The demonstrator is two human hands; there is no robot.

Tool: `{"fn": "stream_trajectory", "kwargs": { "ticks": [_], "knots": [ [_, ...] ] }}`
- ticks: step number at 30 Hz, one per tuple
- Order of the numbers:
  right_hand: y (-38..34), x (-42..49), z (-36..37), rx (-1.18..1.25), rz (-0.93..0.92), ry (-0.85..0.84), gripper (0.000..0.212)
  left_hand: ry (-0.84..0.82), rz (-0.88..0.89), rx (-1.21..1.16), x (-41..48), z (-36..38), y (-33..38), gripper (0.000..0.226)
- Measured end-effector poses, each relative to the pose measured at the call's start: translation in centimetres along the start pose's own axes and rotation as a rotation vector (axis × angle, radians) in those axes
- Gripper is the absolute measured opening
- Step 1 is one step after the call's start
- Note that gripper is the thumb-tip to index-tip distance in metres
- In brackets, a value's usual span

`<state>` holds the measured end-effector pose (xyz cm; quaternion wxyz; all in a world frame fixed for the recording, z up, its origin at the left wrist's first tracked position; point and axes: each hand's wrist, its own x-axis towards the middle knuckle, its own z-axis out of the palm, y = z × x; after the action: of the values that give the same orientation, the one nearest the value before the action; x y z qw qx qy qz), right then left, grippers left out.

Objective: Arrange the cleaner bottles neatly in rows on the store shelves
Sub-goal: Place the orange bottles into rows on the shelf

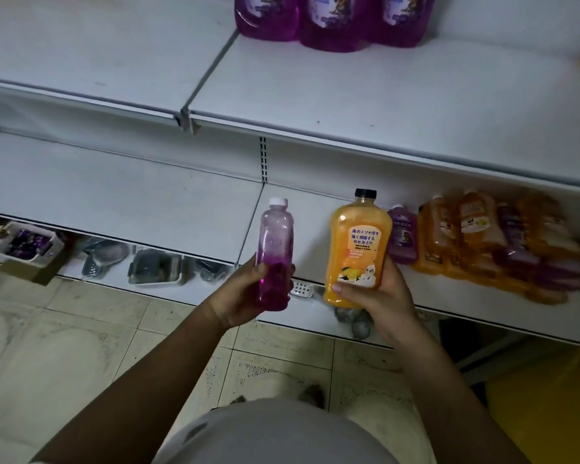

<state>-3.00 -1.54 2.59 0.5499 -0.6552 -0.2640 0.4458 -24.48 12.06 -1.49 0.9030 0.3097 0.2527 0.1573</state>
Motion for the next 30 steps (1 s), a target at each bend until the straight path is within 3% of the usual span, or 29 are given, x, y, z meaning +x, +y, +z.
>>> {"fn": "stream_trajectory", "kwargs": {
  "ticks": [6,11,16,21,23,26,30],
  "knots": [
    [-2.2,-3.8,3.1,-0.064,-0.08,0.061,0.07,-0.057,0.067,-0.132,-3.9,0.1,1.0,0.089],
    [-3.2,-6.9,4.7,-0.102,-0.125,0.107,0.072,-0.118,0.067,-0.12,-6.6,0.4,2.3,0.065],
    [-4.1,-9.1,4.6,-0.119,-0.146,0.115,0.074,-0.064,0.116,0.053,-8.4,0.9,2.8,0.082],
    [-7.0,-9.8,3.3,-0.144,-0.192,0.113,0.079,0.129,0.275,0.347,-10.3,4.8,3.6,0.077],
    [-8.8,-9.9,2.5,-0.141,-0.239,0.103,0.078,0.188,0.359,0.41,-10.9,7.2,4.7,0.066],
    [-11.6,-10.0,1.0,-0.112,-0.338,0.089,0.076,0.211,0.522,0.465,-11.2,10.9,6.6,0.055],
    [-15.0,-9.6,-1.3,-0.069,-0.437,0.09,0.07,0.217,0.761,0.511,-10.4,15.7,9.8,0.064]
  ]
}}
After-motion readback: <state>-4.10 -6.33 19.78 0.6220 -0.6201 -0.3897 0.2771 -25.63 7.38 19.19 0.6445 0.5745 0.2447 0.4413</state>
